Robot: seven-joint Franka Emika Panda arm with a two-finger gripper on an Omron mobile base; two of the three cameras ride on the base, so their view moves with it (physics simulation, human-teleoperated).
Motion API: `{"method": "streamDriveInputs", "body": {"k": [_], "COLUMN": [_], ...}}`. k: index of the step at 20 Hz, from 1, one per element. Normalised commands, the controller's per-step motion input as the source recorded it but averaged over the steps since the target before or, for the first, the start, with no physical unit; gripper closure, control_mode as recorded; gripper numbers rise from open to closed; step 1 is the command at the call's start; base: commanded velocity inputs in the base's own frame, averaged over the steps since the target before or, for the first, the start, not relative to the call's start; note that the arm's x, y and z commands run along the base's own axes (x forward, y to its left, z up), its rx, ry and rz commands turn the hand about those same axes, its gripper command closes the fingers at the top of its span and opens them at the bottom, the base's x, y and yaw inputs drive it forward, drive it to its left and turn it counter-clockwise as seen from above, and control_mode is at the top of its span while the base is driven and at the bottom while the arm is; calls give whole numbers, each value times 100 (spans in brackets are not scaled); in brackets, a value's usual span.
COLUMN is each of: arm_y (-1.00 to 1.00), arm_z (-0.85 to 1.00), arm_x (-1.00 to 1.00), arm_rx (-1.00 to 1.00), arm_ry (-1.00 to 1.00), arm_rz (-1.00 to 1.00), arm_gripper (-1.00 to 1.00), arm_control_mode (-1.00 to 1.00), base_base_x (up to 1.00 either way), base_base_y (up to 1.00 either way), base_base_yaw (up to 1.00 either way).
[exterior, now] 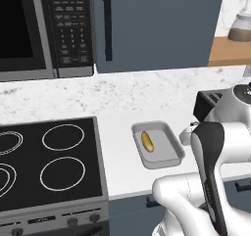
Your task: Place one cucumber and one fish in each tupperware on the nearby counter, to pack two identical lunches.
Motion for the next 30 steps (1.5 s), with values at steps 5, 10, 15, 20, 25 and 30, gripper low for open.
{"method": "streamDriveInputs", "body": {"k": [5, 10, 15, 20, 25, 30], "arm_y": [0, 4, 0, -2, 0, -7], "arm_z": [0, -16, -26, -46, -52, -44], "arm_x": [0, 25, 55, 64, 100, 100], "arm_rx": [0, 0, 1, 0, 0, 1], "arm_ry": [0, 0, 0, 0, 0, 2], "arm_rz": [0, 0, 0, 0, 0, 0], "arm_gripper": [100, 100, 100, 100, 100, 100], "arm_control_mode": [100, -100, -100, -100, -100, -100], "base_base_x": [22, 12, 0, 0, 0, 0], "base_base_y": [40, 15, 0, 0, 0, 0], "base_base_yaw": [-13, -3, 0, 0, 0, 0]}}
